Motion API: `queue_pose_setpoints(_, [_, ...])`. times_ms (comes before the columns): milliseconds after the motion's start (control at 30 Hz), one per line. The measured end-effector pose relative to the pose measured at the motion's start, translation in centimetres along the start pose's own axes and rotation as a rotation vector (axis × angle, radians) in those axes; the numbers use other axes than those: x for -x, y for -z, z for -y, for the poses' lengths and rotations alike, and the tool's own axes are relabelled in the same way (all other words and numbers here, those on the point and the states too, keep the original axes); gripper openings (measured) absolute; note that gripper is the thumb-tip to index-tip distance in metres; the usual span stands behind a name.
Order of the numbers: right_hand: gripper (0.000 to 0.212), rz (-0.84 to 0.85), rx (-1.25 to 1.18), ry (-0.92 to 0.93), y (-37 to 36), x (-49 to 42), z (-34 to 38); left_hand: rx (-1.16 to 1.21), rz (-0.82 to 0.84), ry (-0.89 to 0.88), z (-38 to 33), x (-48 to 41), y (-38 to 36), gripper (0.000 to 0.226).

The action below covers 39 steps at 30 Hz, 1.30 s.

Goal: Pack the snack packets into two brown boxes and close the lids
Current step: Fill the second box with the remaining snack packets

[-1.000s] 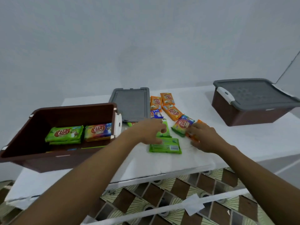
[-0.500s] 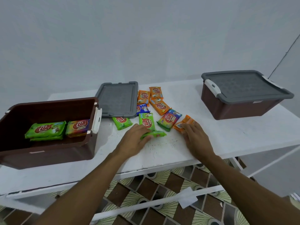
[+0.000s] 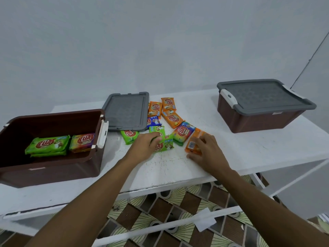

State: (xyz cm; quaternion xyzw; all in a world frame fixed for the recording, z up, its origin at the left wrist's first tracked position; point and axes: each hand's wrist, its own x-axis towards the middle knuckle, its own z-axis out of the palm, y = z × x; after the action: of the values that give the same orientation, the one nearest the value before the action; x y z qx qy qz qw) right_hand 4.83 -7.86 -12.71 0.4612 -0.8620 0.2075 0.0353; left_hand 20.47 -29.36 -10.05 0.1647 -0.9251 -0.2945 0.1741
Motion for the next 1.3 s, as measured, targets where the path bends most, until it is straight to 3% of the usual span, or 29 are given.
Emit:
queue_pose_setpoints(67, [0.058,0.05,0.032,-0.048,0.7,-0.8,0.2,0.001,0.022,0.022,0.0,-0.1,0.1,0.03])
queue_pose_setpoints(167, [0.044,0.152,0.197,0.055,2.0,-2.5,0.9,-0.008,0.043,0.035,0.0,-0.2,0.2,0.029])
queue_pose_setpoints(267, [0.03,0.119,0.203,0.086,3.9,-3.6,1.4,-0.092,0.059,0.016,-0.1,-0.3,0.4,0.03])
queue_pose_setpoints(367, [0.024,-0.044,0.066,-0.004,6.1,-4.2,1.5,-0.181,0.048,0.043,-0.1,-0.6,0.6,0.032])
queue_pose_setpoints(467, [0.018,-0.126,-0.318,-0.226,7.7,-4.8,1.6,-0.125,0.055,0.118,-0.5,-1.1,1.4,0.034])
queue_pose_setpoints(533, [0.019,-0.046,-0.569,-0.365,8.2,-5.2,1.7,-0.071,0.082,0.174,-0.9,-1.5,2.1,0.037])
queue_pose_setpoints(600, [0.02,0.049,-0.635,-0.397,8.0,-5.3,1.8,-0.041,0.106,0.207,-1.1,-1.9,2.8,0.04])
queue_pose_setpoints(700, [0.019,0.167,-0.577,-0.349,7.2,-5.1,1.9,-0.008,0.166,0.251,-1.0,-2.1,3.3,0.04])
queue_pose_setpoints(867, [0.042,0.292,-0.425,-0.274,6.8,-5.2,2.7,0.001,0.236,0.268,0.3,-1.7,3.7,0.042])
queue_pose_setpoints(1033, [0.03,0.382,-0.307,-0.288,8.2,-6.2,3.9,-0.043,0.308,0.238,-0.4,-2.1,4.7,0.035])
queue_pose_setpoints(1133, [0.031,0.349,-0.469,-0.333,8.7,-6.8,4.5,-0.063,0.284,0.2,-1.8,-2.8,6.1,0.035])
queue_pose_setpoints(1200, [0.031,0.381,-0.654,-0.384,9.4,-7.2,5.3,-0.127,0.247,0.154,-2.6,-3.2,7.4,0.038])
queue_pose_setpoints(1300, [0.021,0.457,-0.732,-0.401,10.1,-7.7,6.6,-0.153,0.198,0.082,-3.1,-3.2,9.9,0.04])
